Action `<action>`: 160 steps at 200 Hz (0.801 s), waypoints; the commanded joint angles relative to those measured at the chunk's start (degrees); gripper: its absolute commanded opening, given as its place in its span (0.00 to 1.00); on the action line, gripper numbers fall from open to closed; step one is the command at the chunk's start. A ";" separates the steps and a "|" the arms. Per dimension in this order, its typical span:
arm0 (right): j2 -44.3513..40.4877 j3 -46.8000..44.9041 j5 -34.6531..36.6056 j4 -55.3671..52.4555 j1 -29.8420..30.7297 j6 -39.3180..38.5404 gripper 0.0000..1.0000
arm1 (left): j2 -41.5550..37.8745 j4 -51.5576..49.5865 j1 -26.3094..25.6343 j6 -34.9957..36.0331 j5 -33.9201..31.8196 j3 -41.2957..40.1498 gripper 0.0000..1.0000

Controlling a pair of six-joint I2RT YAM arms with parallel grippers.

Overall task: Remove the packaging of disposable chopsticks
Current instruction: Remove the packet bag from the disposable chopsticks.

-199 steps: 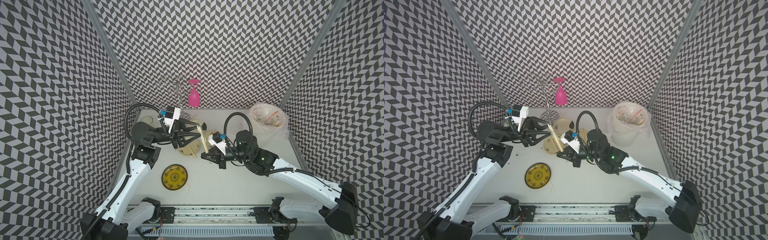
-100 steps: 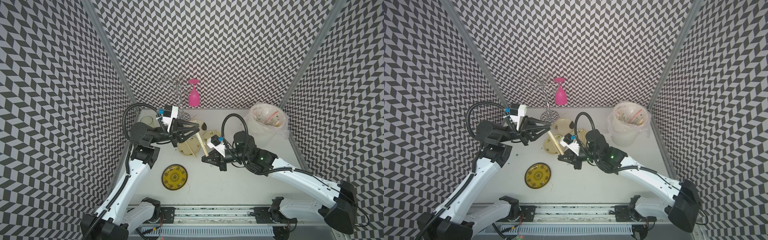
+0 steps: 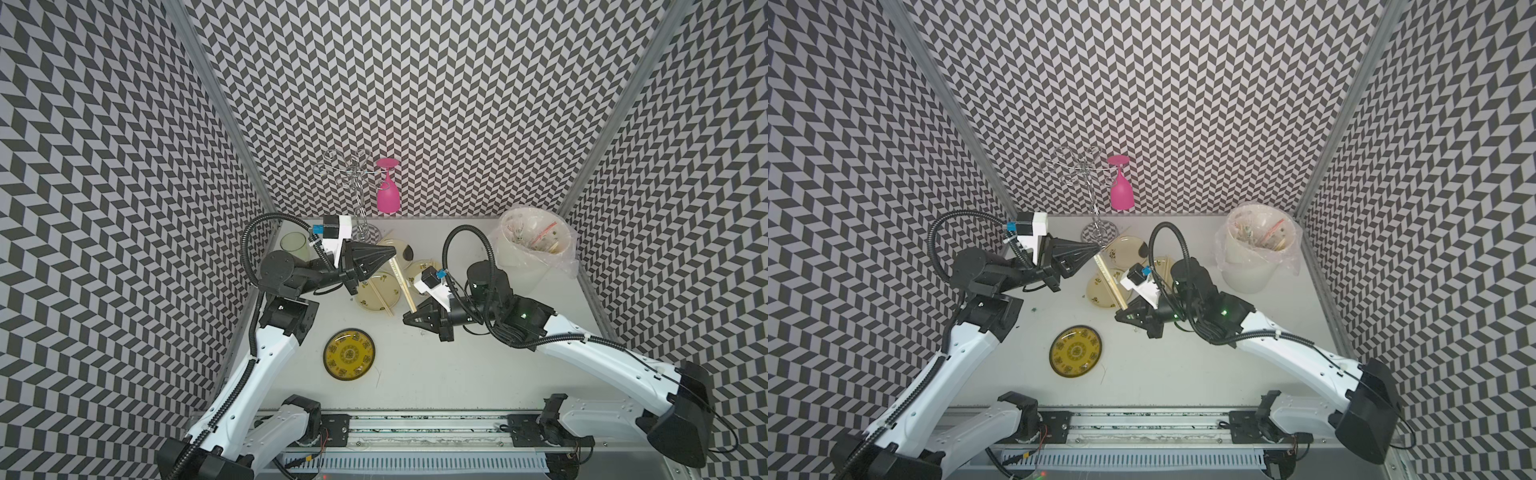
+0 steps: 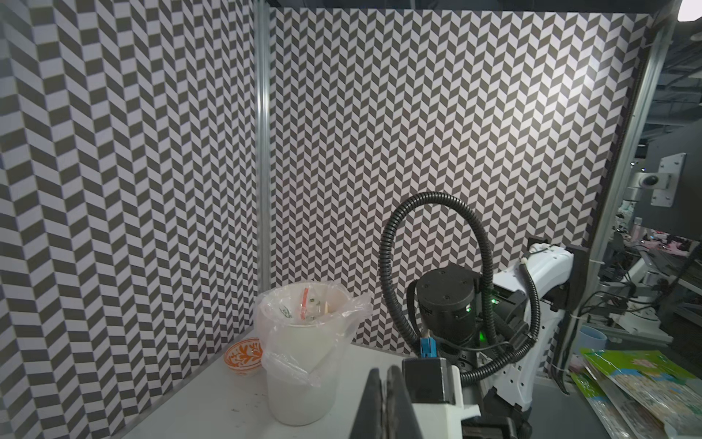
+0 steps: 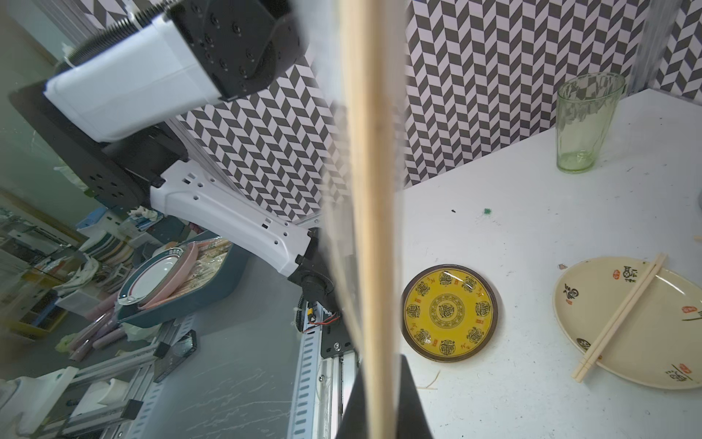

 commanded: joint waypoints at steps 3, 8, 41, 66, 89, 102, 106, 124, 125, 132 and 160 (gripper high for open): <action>0.32 4.37 -1.90 12.07 0.51 15.35 0.00 | -1.71 -4.87 -1.30 7.72 -12.82 -0.99 0.00; 0.61 4.81 -1.32 13.52 0.49 18.31 0.00 | -1.91 -5.47 -1.62 8.50 -14.41 -1.07 0.00; 4.57 10.39 -1.00 18.82 0.51 31.43 0.00 | -1.87 -9.56 -3.27 11.90 -23.28 -0.99 0.00; 7.01 14.93 -0.91 22.12 0.60 36.20 0.00 | -1.31 -14.13 -5.37 15.55 -26.21 0.84 0.00; 9.55 19.69 -1.12 22.49 0.56 37.54 0.00 | -0.44 -16.75 -6.63 17.55 -27.79 1.82 0.00; 10.52 21.33 -1.19 23.42 0.60 37.91 0.00 | 0.00 -17.36 -6.82 17.76 -28.02 2.14 0.00; 10.74 21.66 -1.09 23.57 0.60 37.84 0.00 | 0.10 -17.44 -6.89 17.71 -28.01 2.15 0.00; 11.56 22.83 0.29 22.92 0.60 36.70 0.00 | 0.44 -17.66 -6.97 17.22 -27.84 2.37 0.00; 11.61 22.92 0.42 22.74 0.60 36.59 0.00 | 0.40 -17.68 -6.97 17.18 -27.82 2.39 0.00; 11.91 23.42 1.19 21.58 0.60 35.90 0.00 | 0.61 -17.75 -6.98 16.99 -27.40 2.49 0.00; 12.57 22.25 3.81 21.28 -0.75 36.09 0.00 | 0.54 -17.44 -7.18 15.91 -26.36 2.63 0.00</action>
